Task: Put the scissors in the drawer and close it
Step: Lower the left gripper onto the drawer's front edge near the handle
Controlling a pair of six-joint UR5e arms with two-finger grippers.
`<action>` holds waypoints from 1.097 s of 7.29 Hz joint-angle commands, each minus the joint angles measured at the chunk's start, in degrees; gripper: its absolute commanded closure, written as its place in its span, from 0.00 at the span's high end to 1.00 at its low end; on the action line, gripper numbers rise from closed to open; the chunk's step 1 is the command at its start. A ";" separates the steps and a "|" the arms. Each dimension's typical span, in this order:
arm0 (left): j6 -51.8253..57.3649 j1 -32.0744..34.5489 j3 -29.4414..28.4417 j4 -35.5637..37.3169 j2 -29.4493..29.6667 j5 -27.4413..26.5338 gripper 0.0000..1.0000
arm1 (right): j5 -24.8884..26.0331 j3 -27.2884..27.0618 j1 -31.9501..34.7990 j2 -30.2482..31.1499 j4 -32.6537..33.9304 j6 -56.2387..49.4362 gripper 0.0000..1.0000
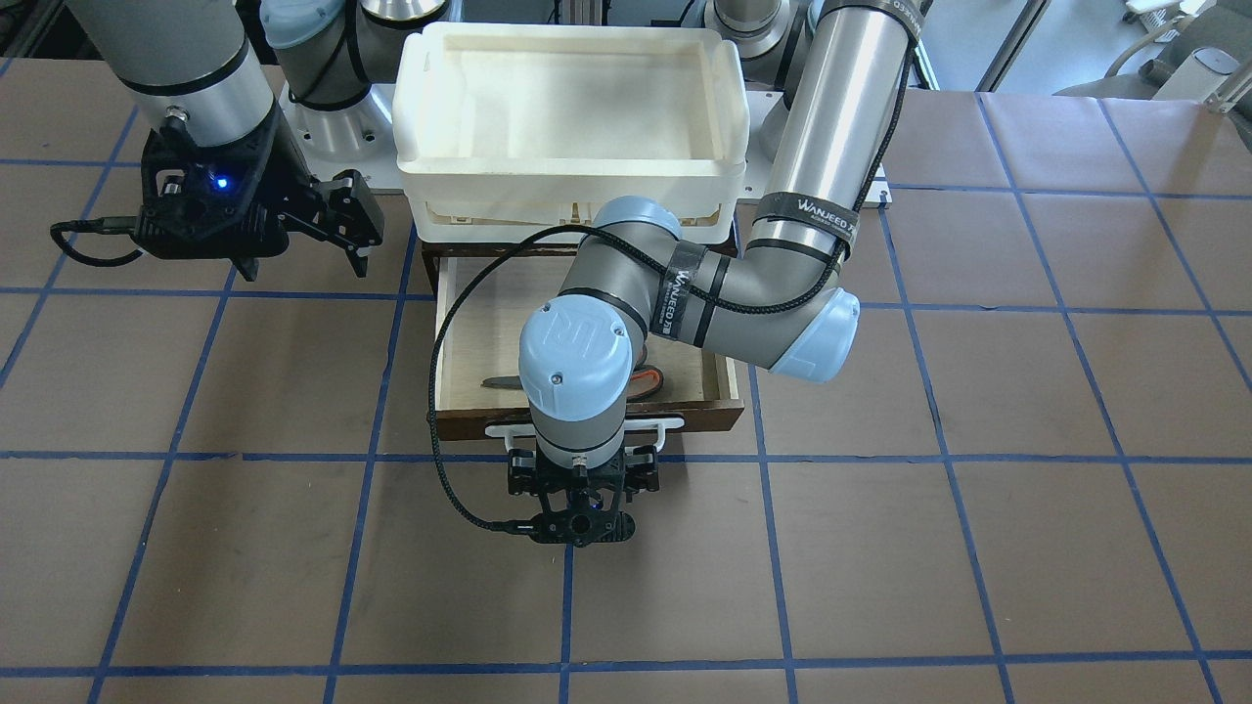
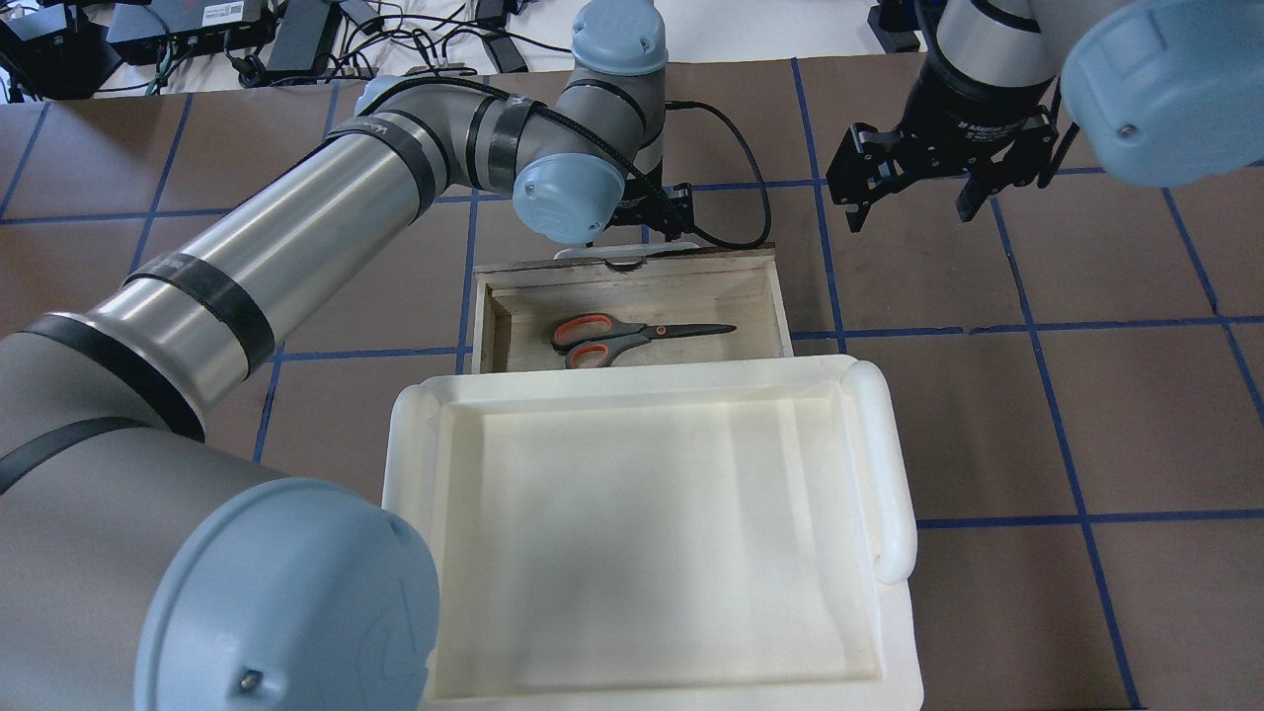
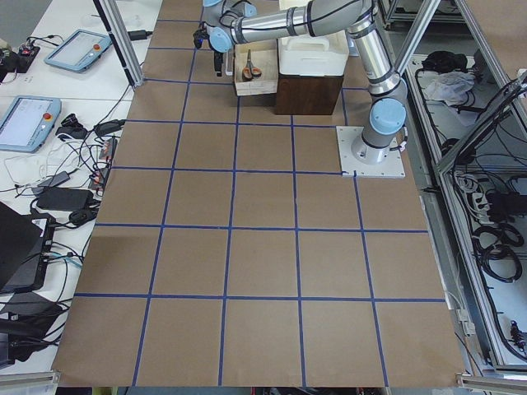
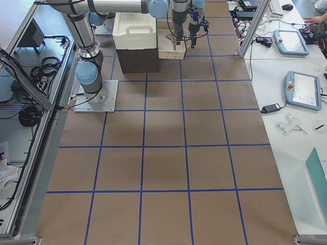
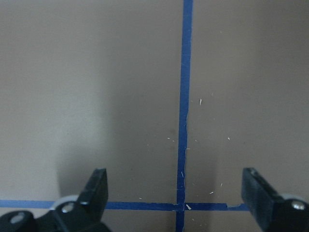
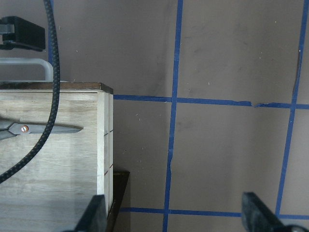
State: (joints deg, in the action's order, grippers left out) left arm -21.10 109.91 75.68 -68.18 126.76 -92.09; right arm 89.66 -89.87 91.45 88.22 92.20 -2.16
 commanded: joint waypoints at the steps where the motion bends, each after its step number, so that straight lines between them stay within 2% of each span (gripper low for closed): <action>1: -0.09 0.13 0.00 -1.43 0.07 0.33 1.00 | -0.10 -0.04 -0.05 -0.33 -0.01 0.05 1.00; 4: -1.13 1.01 0.08 -5.55 -1.86 0.68 1.00 | 0.86 -0.04 -0.05 -0.33 0.35 -0.65 1.00; 8: -2.37 1.88 0.70 -6.00 -2.57 0.68 1.00 | 0.86 -0.04 -0.22 -0.33 0.88 -0.21 1.00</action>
State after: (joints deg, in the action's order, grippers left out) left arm -23.19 111.59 76.06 -73.91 124.44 -91.37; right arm 90.46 -89.91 91.26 87.89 93.15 -2.55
